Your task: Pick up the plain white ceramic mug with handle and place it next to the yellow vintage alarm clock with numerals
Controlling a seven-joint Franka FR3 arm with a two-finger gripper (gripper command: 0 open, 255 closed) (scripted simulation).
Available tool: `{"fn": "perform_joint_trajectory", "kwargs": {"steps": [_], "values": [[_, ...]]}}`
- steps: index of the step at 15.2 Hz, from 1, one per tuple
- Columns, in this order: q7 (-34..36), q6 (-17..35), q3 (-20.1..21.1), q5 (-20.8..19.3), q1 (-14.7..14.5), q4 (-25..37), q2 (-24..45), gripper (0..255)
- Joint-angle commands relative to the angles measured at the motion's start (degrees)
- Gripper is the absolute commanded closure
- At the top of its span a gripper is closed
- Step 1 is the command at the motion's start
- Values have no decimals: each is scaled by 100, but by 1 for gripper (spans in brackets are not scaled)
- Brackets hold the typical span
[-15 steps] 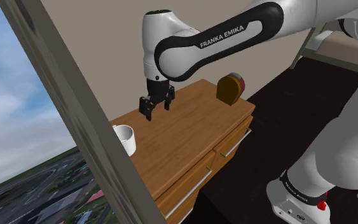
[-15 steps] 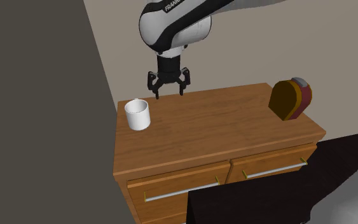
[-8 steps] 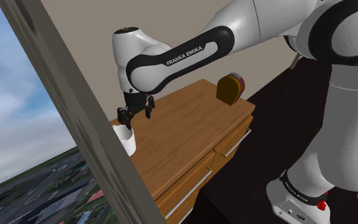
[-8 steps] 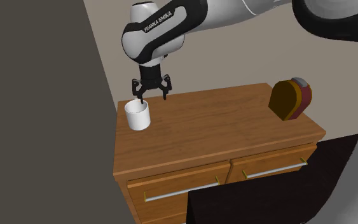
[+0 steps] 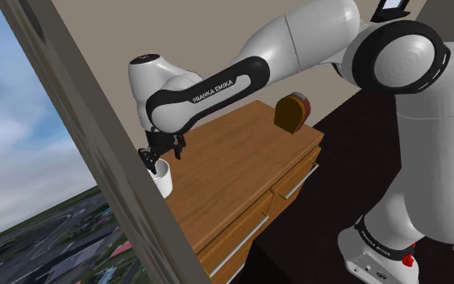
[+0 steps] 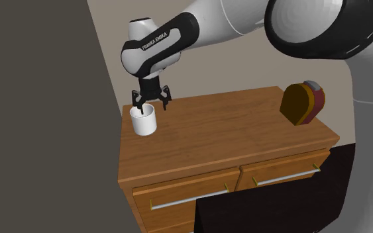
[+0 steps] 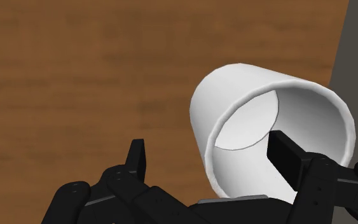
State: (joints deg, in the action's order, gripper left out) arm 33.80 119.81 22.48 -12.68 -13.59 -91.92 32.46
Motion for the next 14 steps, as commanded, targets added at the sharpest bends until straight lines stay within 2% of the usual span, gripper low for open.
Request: {"fn": "perform_joint_trajectory", "kwargs": {"steps": [1,10,11,14], "values": [[23,137,-19,-32,-8,-78,61,0],[38,230,-35,-57,-17,-117,118,0],[38,230,-35,-57,-17,-117,118,255],[38,230,-35,-57,-17,-117,118,255]]}}
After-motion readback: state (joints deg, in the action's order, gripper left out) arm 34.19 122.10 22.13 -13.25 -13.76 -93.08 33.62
